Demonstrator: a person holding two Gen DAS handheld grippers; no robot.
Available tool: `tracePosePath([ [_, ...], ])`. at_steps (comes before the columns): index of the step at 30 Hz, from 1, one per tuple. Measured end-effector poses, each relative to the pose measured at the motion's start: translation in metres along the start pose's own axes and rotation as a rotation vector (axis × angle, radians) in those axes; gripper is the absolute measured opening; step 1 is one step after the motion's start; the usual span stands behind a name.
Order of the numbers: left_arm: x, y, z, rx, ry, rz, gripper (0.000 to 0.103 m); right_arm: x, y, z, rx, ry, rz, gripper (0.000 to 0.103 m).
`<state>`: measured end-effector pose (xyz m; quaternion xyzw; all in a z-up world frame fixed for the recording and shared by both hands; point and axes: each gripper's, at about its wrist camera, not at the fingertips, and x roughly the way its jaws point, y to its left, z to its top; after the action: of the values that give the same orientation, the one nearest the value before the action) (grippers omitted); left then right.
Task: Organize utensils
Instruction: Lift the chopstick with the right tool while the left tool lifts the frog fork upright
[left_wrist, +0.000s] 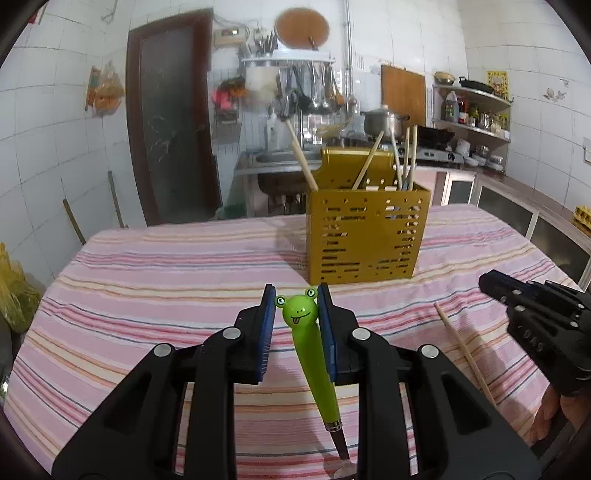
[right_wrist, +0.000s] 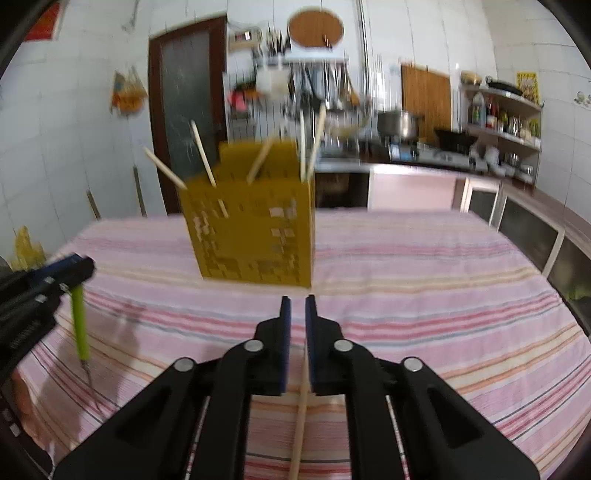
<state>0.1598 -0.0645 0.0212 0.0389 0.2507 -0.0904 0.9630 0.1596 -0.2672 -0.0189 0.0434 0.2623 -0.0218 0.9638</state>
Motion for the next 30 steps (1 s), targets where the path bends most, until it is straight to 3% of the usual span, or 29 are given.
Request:
tracePosePath([
  [1,0.003,0.001,0.000,-0.001,0.009,-0.001,0.022,0.005,-0.001,0.000,0.000,0.017,-0.014,0.056],
  [2,0.006,0.003,0.000,-0.005,0.017,-0.004,0.022,0.008,-0.002,0.001,0.001,0.028,-0.025,0.067],
  [4,0.010,0.003,-0.001,-0.010,0.027,-0.006,0.022,0.014,-0.001,0.002,-0.010,0.051,-0.042,0.067],
  [7,0.017,0.002,-0.002,0.003,0.042,0.002,0.022,0.037,0.004,-0.002,-0.037,0.155,-0.070,0.067],
  [12,0.024,-0.003,-0.004,0.017,0.060,0.008,0.022,0.075,0.009,-0.020,-0.069,0.347,-0.080,0.060],
  [13,0.024,-0.004,-0.003,0.016,0.060,0.007,0.022,0.075,0.008,-0.020,-0.063,0.345,-0.075,0.055],
  [14,0.023,-0.003,-0.003,0.014,0.059,0.004,0.022,0.074,0.007,-0.019,-0.057,0.346,-0.070,0.041],
  [17,0.023,-0.004,-0.004,0.017,0.054,0.005,0.022,0.071,0.001,-0.017,-0.037,0.342,-0.068,0.016],
  [19,0.022,-0.005,-0.003,0.015,0.051,0.006,0.022,0.069,-0.005,-0.018,-0.016,0.334,-0.065,0.009],
  [30,0.012,-0.003,-0.004,0.003,0.022,0.001,0.022,0.015,-0.017,-0.002,0.075,0.101,0.005,0.006],
])
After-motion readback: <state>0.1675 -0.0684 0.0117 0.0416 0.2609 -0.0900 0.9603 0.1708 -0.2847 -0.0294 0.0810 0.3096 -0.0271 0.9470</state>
